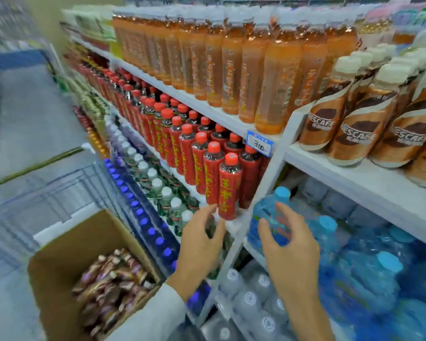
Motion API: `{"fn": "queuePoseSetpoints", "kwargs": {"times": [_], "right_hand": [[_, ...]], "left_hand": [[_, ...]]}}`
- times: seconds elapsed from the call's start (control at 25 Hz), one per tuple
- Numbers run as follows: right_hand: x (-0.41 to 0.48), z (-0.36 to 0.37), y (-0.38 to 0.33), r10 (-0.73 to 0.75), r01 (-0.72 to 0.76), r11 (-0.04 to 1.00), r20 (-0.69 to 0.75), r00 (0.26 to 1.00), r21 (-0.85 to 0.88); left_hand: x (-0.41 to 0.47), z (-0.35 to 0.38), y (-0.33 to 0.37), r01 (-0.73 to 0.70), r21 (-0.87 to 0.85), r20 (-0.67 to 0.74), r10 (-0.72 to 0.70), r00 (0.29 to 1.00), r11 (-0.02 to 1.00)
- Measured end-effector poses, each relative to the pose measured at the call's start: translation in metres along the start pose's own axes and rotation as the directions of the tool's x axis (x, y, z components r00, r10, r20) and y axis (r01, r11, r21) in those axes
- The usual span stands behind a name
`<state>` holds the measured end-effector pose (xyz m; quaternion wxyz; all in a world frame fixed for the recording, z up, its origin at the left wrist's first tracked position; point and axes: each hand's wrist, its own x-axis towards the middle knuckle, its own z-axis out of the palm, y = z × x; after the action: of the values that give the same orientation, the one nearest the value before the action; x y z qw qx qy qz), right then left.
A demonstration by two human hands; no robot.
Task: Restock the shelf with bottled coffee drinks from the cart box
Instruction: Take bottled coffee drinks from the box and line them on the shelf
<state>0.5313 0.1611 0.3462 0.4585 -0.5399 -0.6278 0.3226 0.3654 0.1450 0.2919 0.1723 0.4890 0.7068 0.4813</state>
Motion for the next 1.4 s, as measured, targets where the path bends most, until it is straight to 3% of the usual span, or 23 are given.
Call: {"fn": "queuePoseSetpoints", "kwargs": {"times": [0.2,0.36,0.48,0.64,0.92,1.04,1.24,1.4], "right_hand": [[-0.051,0.086,0.024,0.066,-0.040,0.996,0.341,0.938,-0.081],[-0.081,0.155,0.036,0.181,-0.085,0.979,0.600,0.779,-0.184],[-0.100,0.208,0.038,0.262,-0.069,0.954,0.701,0.663,-0.292],[-0.124,0.272,0.038,0.380,-0.075,0.906,0.721,0.580,-0.418],[-0.147,0.347,0.042,0.484,-0.077,0.859,0.756,0.441,-0.505],[-0.151,0.368,0.056,0.527,-0.120,0.836,0.723,0.447,-0.536],[-0.149,0.399,0.088,0.590,-0.195,0.797,0.666,0.457,-0.572],[-0.152,0.407,0.111,0.700,-0.295,0.709,0.586,0.407,-0.641]], "left_hand": [[-0.062,-0.068,-0.101,0.313,0.062,-0.117,-0.304,0.945,0.948],[-0.097,-0.122,-0.156,0.538,-0.004,-0.173,-0.530,0.830,0.843],[-0.112,-0.160,-0.198,0.702,-0.077,-0.194,-0.701,0.686,0.708],[-0.118,-0.195,-0.261,0.830,-0.210,-0.157,-0.856,0.493,0.517],[-0.069,-0.199,-0.360,0.918,-0.328,-0.019,-0.973,0.229,0.222],[-0.029,-0.183,-0.411,0.937,-0.292,-0.033,-0.981,0.193,0.195],[0.019,-0.161,-0.479,0.993,0.008,-0.073,-0.990,0.118,0.118],[0.024,-0.146,-0.525,0.988,0.120,0.023,-0.995,0.094,0.096]]}}
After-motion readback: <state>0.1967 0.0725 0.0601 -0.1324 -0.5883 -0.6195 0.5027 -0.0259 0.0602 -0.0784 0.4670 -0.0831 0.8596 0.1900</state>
